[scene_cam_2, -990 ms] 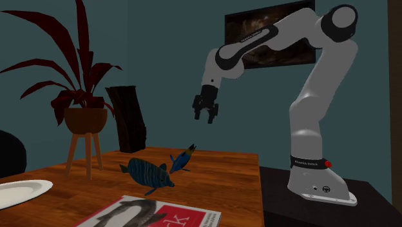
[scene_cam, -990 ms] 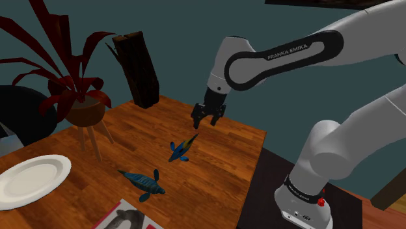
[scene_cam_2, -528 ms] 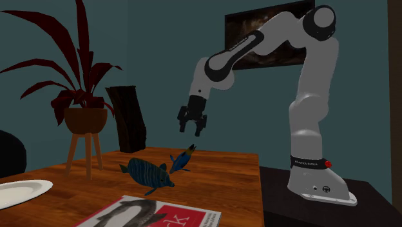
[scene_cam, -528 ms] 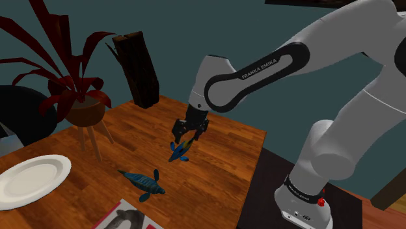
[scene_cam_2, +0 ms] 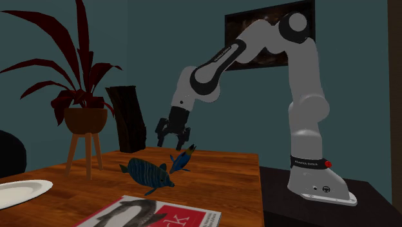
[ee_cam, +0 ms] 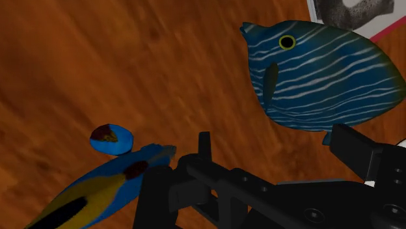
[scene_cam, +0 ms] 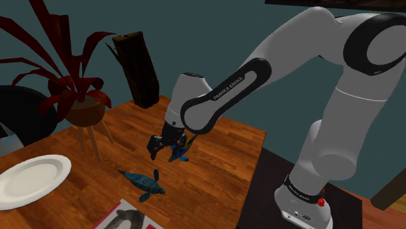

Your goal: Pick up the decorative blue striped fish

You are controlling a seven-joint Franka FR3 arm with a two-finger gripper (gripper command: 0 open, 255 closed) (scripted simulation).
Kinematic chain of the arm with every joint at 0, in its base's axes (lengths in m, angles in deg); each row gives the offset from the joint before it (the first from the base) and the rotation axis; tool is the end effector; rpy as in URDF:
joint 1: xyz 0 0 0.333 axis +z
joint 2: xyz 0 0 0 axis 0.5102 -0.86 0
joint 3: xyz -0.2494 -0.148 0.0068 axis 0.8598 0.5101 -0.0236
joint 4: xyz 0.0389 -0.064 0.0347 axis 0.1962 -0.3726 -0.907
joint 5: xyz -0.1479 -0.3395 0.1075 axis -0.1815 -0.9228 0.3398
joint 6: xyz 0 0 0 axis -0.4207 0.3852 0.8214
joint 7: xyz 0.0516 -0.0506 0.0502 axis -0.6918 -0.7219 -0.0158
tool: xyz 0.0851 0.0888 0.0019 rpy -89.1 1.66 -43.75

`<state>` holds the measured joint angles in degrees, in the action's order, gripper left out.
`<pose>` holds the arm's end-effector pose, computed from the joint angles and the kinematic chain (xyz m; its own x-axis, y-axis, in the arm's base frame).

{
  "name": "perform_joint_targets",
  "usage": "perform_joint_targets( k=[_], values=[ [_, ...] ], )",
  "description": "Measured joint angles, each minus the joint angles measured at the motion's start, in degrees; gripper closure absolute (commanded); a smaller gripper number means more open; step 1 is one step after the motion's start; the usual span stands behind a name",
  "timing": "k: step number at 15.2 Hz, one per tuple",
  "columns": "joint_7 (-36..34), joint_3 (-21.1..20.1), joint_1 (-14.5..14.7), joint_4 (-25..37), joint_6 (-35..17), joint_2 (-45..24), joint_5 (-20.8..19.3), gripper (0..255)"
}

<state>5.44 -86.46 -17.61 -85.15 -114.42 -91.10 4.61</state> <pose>0.4347 0.2899 0.2970 0.9734 -0.2187 0.0689 -0.1882 -0.9335 -0.3051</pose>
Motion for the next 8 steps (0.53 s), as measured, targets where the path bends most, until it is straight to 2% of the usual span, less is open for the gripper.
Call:
perform_joint_targets(
  k=[3,8],
  values=[
    [-3.70,-0.43,1.60,3.49,-3.23,-5.86,-2.96,0],
    [-3.82,-0.28,2.14,3.27,-7.04,-9.38,-3.59,0]
  ],
)
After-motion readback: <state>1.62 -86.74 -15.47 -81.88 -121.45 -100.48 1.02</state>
